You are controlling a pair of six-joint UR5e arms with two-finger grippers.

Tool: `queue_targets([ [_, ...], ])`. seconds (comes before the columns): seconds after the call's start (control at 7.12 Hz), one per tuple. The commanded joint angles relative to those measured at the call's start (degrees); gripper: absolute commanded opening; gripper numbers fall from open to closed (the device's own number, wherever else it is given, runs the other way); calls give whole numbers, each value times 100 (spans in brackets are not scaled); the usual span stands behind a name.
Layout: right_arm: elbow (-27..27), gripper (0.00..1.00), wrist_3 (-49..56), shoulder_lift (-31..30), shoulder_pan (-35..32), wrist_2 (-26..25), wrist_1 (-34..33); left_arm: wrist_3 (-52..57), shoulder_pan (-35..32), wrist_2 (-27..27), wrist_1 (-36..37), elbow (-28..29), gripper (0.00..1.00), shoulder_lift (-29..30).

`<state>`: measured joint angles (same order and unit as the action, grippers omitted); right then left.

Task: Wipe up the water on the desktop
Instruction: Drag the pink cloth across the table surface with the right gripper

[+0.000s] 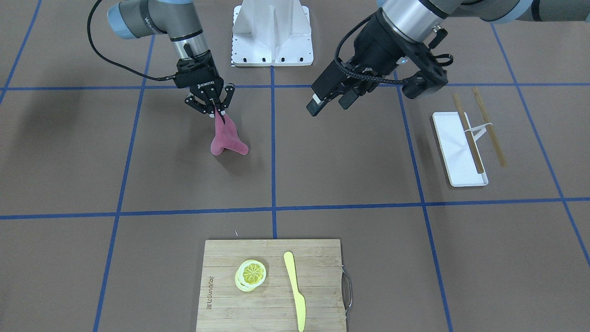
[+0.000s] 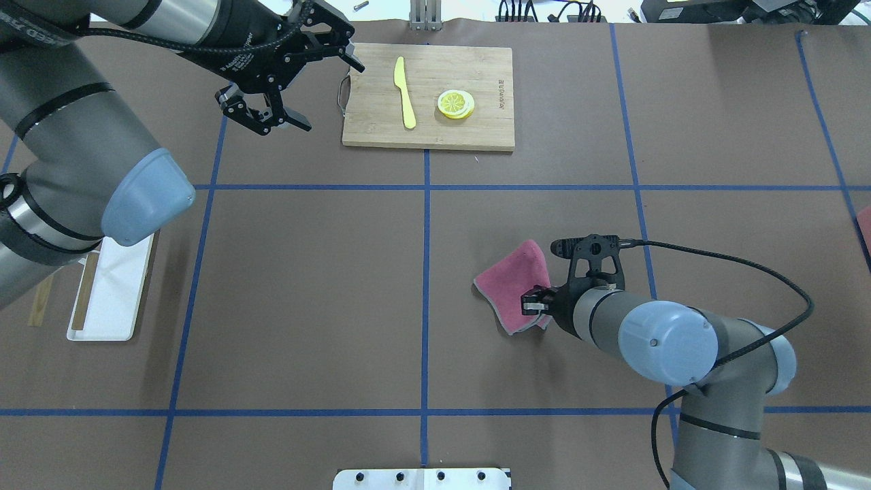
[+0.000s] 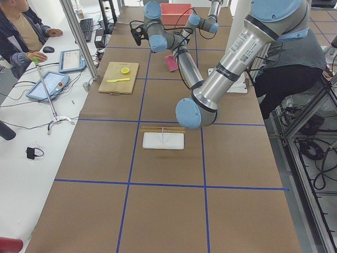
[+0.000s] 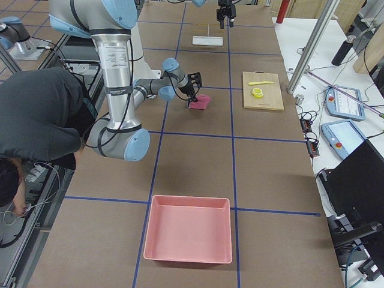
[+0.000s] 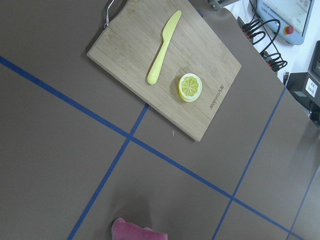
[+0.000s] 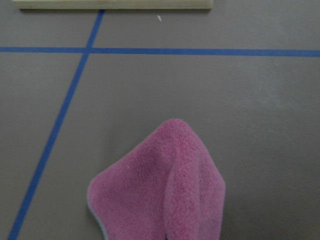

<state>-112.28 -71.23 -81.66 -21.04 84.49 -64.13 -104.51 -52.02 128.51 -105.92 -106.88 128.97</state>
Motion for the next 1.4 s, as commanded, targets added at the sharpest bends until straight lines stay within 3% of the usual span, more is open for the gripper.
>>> queue_targets([
  [0.0,-232,0,439,-1345,-880,1082,598,1,-1,-1,1,-105,97,-126],
  [0.14,-232,0,896,-1944,-1363,1487,916,9,-2,7,-8,-175,97,-222],
  [0.28,-241,0,1074,-2141,-1942,2179,937,105,-89,16,-43,-184,97,-328],
  [0.42,-241,0,1494,-2343,-2330,2447,911,576,-211,16,-34,-210,97,-485],
  [0.56,-180,0,1620,-2267,-2282,2301,676,1016,-326,16,-34,-202,97,-713],
  [0.7,-223,0,1621,-1788,-2108,2022,169,1559,-431,34,-52,-202,97,-924],
  [0.98,-267,0,1359,-315,-1555,1792,-1444,3060,-1192,943,-34,-184,97,-1651],
  [1.12,-268,0,835,364,-943,1277,-2245,3860,-1467,974,-34,-184,97,-2065],
  [1.26,-250,0,439,979,-528,1098,-2802,4886,-1652,940,-17,-149,97,-2417],
])
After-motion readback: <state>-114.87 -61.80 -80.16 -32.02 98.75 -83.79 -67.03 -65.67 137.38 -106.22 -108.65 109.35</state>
